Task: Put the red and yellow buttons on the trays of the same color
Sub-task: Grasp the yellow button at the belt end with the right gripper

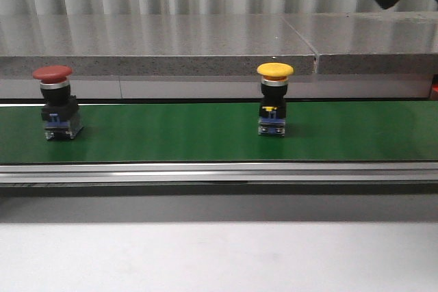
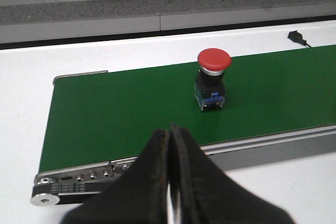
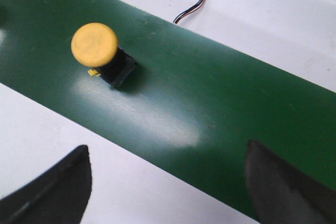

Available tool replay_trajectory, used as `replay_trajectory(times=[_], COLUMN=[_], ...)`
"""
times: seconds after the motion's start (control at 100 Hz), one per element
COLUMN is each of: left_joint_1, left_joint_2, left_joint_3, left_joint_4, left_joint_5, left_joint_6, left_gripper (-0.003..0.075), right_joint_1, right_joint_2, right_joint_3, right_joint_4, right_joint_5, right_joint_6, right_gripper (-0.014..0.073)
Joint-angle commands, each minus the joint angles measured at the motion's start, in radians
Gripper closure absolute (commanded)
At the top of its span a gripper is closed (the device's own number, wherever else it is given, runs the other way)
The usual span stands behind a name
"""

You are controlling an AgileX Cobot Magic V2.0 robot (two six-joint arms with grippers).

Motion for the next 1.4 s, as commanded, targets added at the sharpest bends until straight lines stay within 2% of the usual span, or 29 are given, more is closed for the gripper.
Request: replay_trajectory(times=[0.0,0.33,0.82,0.91,1.15,1.29,1.39], left_joint_1=[-0.008,-0.008,-0.008,-0.008,-0.008,-0.008,-0.008], left_joint_2=[0.006,0.006,0.006,0.006,0.006,0.006,0.006], left_joint_3=[-0.026,-0.026,-0.026,-0.026,-0.026,-0.026,-0.026], left_joint_4=[-0.003,-0.003,-0.003,-0.003,-0.003,-0.003,-0.003], left_joint_5=[-0.067,-0.067,-0.067,-0.067,-0.067,-0.067,-0.067], left_joint_6=[-0.002,-0.002,-0.002,-0.002,-0.002,-0.002,-0.002], left_gripper=[0.0741,0.0741,0.0741,0.0741,0.0741,0.0741,0.0741], right_joint_1=[0.02,0.083,0.087,0.087,0.087,0.087,0.087], right_joint_2=[0.046,0.255,0.4,0.412,0.431,0.421,0.402], right_joint_3=[-0.08,-0.239,-0.308,-0.308,-0.308,-0.308,-0.308], right_joint_4=[0.018,0.02,0.02,0.02,0.018,0.013,-0.042], right_joint_5=[0.004,0.133,0.088,0.064,0.067,0.058,0.056], right_joint_6=[-0.01,-0.019,-0.02,-0.02,-0.019,0.007,0.158], right_gripper=[-0.0004,-0.0004,0.0005,0.0061,0.0302,0.0343,0.0342])
